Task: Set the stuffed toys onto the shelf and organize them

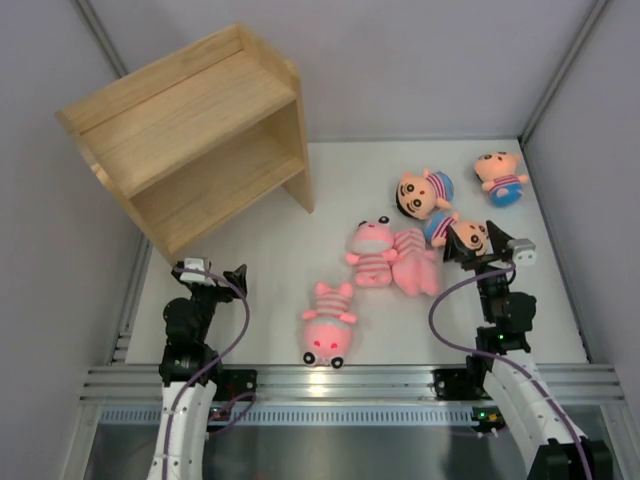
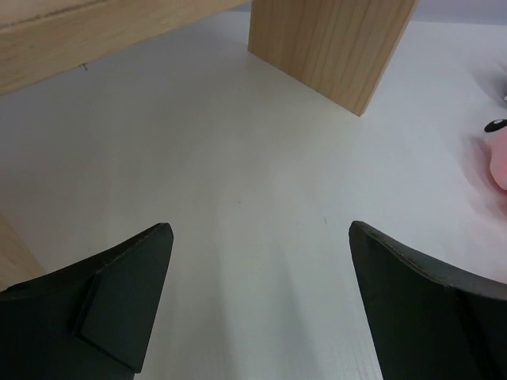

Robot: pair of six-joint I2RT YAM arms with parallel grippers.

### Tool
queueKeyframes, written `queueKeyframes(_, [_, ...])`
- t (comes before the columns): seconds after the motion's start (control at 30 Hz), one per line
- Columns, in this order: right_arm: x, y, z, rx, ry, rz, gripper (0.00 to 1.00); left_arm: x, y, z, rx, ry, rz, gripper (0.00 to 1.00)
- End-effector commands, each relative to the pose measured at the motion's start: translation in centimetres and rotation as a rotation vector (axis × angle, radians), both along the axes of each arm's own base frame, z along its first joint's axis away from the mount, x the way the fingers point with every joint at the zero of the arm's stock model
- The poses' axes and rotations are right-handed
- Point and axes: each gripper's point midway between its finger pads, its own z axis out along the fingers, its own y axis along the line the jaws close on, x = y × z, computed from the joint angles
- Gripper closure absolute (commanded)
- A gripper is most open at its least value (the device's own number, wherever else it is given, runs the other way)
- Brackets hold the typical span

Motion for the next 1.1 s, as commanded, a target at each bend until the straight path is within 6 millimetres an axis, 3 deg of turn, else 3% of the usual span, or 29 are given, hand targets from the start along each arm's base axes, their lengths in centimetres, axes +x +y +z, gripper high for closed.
queueKeyframes(0.0, [-0.1,0.7,-5.0,0.052,0.163,0.043,0.01,0.2,0.2,4.3,0.08,-0.168,-0.007,0.01])
queueKeyframes(0.03, [0.3,0.9,-2.3,0.067,0.138,0.051,0.01,0.2,0.0,4.8,0.185,-0.213,-0.035,0.01])
queueKeyframes(0.1, [0.7,1.1,-1.6,0.122,0.186,0.069,0.01,-0.4,-0.9,5.6,0.367,-0.26,-0.12,0.01])
queueKeyframes(0.13, [0.9,1.3,-0.6,0.142,0.224,0.077,0.01,-1.0,-2.2,6.1,0.556,-0.332,-0.225,0.01])
queueKeyframes(0.17, [1.1,1.8,-0.2,0.169,0.255,0.102,0.01,-1.3,-2.6,4.8,0.622,-0.291,-0.281,0.01])
queueKeyframes(0.2, [1.2,2.1,0.2,0.177,0.279,0.116,0.01,-1.9,-3.1,6.5,0.755,-0.359,-0.327,0.01])
queueKeyframes(0.23, [1.2,2.4,1.9,0.199,0.292,0.135,0.01,-2.6,-4.2,6.6,0.795,-0.391,-0.404,0.01])
queueKeyframes(0.27, [1.3,2.6,2.4,0.211,0.307,0.143,0.01,-2.7,-4.3,7.2,0.807,-0.405,-0.406,0.01])
queueKeyframes(0.3, [1.3,3.2,4.3,0.207,0.297,0.181,0.01,-2.9,-4.3,8.1,0.801,-0.418,-0.401,0.01])
queueKeyframes(0.53, [0.9,5.1,6.5,0.176,0.302,0.29,0.01,-2.2,-2.4,9.5,0.802,-0.338,-0.307,0.01])
queueKeyframes(0.63, [0.4,6.7,6.0,0.147,0.336,0.387,0.01,-1.7,-2.0,9.4,0.725,-0.283,-0.279,0.01])
queueKeyframes(0.67, [0.6,7.2,5.2,0.146,0.378,0.413,0.01,-1.7,-2.1,9.9,0.696,-0.273,-0.277,0.01])
queueKeyframes(0.77, [1.5,7.2,2.1,0.17,0.577,0.387,0.01,-1.4,-2.5,8.5,0.599,-0.144,-0.323,0.01])
queueKeyframes(0.8, [0.9,7.4,0.8,0.172,0.691,0.373,0.02,-1.4,-2.7,9.5,0.568,-0.13,-0.33,0.01])
queueKeyframes(0.87, [1.7,6.0,-1.3,0.142,0.794,0.229,0.12,-0.8,-2.7,8.5,0.528,-0.032,-0.347,0.01])
queueKeyframes(0.9, [1.1,7.2,-1.3,0.104,0.827,0.221,0.14,-0.9,-2.7,9.0,0.515,-0.003,-0.351,0.01])
queueKeyframes(0.97, [0.3,7.2,-3.9,0.086,0.944,0.095,0.23,-0.6,-2.4,8.4,0.504,0.062,-0.351,0.01])
queueKeyframes(1.0, [-0.8,9.6,-4.8,0.055,0.983,0.146,0.26,-0.9,-2.3,8.6,0.507,0.086,-0.356,0.02])
queueKeyframes(1.07, [-2.3,11.5,-7.1,0.054,1.064,0.128,0.37,-1.0,-1.9,8.6,0.508,0.12,-0.34,0.01])
